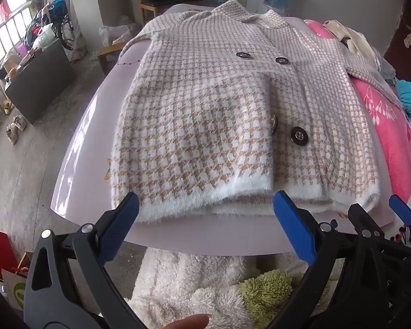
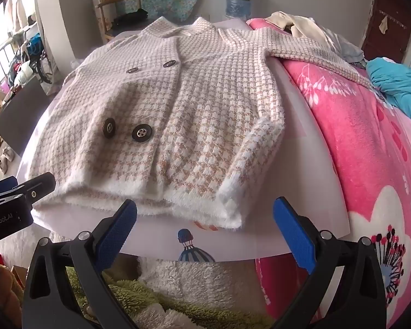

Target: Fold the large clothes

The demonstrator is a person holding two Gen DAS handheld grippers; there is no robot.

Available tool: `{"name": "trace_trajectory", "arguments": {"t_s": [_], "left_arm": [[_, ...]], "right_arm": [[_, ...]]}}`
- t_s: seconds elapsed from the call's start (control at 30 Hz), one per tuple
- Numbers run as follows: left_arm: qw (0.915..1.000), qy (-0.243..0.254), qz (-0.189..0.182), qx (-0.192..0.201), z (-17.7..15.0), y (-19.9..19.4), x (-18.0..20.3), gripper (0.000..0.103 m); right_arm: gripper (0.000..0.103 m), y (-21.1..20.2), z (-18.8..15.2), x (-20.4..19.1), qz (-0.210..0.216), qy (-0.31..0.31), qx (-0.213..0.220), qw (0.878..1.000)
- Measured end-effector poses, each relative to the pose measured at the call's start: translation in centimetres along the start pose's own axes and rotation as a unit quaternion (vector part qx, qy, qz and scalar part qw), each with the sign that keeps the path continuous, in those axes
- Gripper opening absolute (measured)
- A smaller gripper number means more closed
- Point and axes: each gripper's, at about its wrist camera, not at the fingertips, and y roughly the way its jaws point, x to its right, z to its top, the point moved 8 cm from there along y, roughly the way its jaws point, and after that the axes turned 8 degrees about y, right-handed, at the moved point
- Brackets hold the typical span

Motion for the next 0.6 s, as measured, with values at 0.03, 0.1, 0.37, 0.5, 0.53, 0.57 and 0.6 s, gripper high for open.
{"name": "trace_trajectory", "arguments": {"t_s": [0.03, 0.1, 0.37, 0.5, 0.53, 0.57, 0.6], "left_arm": [[1.0000, 0.000, 0.000, 0.000, 0.00, 0.00, 0.00, 0.095], [1.0000, -0.001, 0.000, 0.002, 0.03, -0.05, 0.00, 0.095], [1.0000, -0.001, -0.001, 0.002, 0.05, -0.01, 0.08, 0.095], [1.0000, 0.002, 0.000, 0.004, 0.31, -0.38, -0.11, 0.095], [1.0000, 0.001, 0.000, 0.004, 0.30, -0.35, -0.11, 0.095], [1.0000, 0.000, -0.001, 0.004, 0.29, -0.35, -0.13, 0.095], [1.0000, 0.000, -0.001, 0.004, 0.29, -0.35, -0.13, 0.095]], "right_arm": [[0.097, -0.01, 0.00, -0.01, 0.000, 0.000, 0.000, 1.000], [0.097, -0.05, 0.01, 0.00, 0.001, 0.000, 0.001, 1.000], [0.097, -0.56, 0.25, 0.10, -0.001, 0.003, 0.003, 1.000], [0.097, -0.56, 0.21, -0.24, -0.002, 0.000, 0.004, 1.000], [0.097, -0.60, 0.24, -0.28, -0.002, 0.000, 0.004, 1.000], [0.097, -0.64, 0.30, -0.32, -0.002, -0.001, 0.005, 1.000], [0.097, -0.64, 0.30, -0.30, -0.003, -0.002, 0.005, 1.000]]}}
